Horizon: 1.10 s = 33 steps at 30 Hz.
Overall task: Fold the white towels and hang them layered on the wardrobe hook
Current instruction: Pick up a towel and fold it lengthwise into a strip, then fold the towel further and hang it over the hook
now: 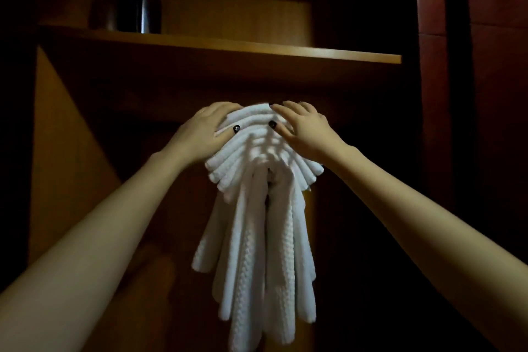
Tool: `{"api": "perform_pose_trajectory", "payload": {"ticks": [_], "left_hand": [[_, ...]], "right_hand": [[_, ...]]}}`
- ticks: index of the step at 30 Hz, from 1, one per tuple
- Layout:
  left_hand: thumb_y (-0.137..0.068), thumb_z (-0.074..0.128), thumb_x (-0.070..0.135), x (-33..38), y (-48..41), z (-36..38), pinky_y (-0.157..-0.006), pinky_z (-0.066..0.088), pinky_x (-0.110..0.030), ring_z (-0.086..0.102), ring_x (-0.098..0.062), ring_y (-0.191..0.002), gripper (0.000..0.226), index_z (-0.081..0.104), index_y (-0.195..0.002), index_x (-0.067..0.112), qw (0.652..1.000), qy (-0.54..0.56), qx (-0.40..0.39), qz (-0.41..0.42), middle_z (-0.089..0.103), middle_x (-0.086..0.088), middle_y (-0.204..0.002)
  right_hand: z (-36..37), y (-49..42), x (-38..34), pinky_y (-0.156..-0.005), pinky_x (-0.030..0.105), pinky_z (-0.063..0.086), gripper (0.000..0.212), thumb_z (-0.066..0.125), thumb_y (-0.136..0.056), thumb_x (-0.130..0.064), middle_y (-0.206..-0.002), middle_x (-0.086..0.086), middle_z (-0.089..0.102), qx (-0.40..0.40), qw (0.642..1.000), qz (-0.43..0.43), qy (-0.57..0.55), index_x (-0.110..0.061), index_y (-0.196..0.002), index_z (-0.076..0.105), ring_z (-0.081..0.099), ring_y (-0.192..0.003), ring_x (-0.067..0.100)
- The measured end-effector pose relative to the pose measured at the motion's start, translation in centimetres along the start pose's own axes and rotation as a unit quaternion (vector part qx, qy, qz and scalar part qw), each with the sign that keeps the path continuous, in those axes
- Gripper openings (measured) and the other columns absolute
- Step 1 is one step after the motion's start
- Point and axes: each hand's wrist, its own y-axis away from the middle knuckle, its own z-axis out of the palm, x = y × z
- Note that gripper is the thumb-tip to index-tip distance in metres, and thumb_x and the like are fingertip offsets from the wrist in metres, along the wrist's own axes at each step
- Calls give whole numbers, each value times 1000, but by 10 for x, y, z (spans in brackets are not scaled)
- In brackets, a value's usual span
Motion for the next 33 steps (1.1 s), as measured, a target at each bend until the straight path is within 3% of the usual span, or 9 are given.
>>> {"api": "perform_pose_trajectory", "payload": {"ticks": [7,11,15,20,28,33], "left_hand": [[-95,56,35,39,150,-55,-115,30,-42,37,-21,-139,54,41,-146,26,989,-142,-17,-21,44,3,-149],[-96,47,42,56,248,-101,-116,28,-47,34,-22,-141,53,39,-147,26,978,-187,-57,-67,44,2,-149],[-97,53,37,61,347,-151,-117,20,-43,29,-23,-143,52,42,-146,23,958,-226,-98,-146,41,0,-152],[-95,54,37,62,475,-222,-118,18,-45,25,-24,-146,55,40,-147,24,911,-292,-191,-222,37,-1,-154],[-94,57,36,43,644,-318,-115,29,-49,33,-29,-142,56,44,-146,19,838,-349,-261,-329,41,-7,-151],[-95,54,40,-2,739,-351,-115,25,-51,28,-29,-144,59,39,-149,22,791,-332,-297,-419,37,-5,-154]], "right_hand": [[22,104,-95,-114,45,24,53,47,-102,-37,-159,6,28,-57,993,-82,-58,-21,-151,35,19,-147,27],[40,161,-166,-116,49,24,55,48,-101,-34,-159,5,27,-114,981,-119,-106,-23,-152,31,17,-148,29],[63,216,-242,-117,56,18,56,48,-101,-34,-159,7,27,-165,961,-139,-173,-23,-153,28,10,-150,31],[100,282,-351,-119,54,11,57,47,-101,-35,-161,9,20,-251,922,-167,-242,-24,-153,26,5,-151,31],[149,337,-531,-116,46,26,52,50,-99,-28,-153,16,34,-311,856,-259,-322,-13,-148,38,23,-144,34],[202,370,-636,-115,44,27,52,49,-100,-27,-152,17,35,-374,819,-291,-325,-11,-148,37,25,-142,35]]}}
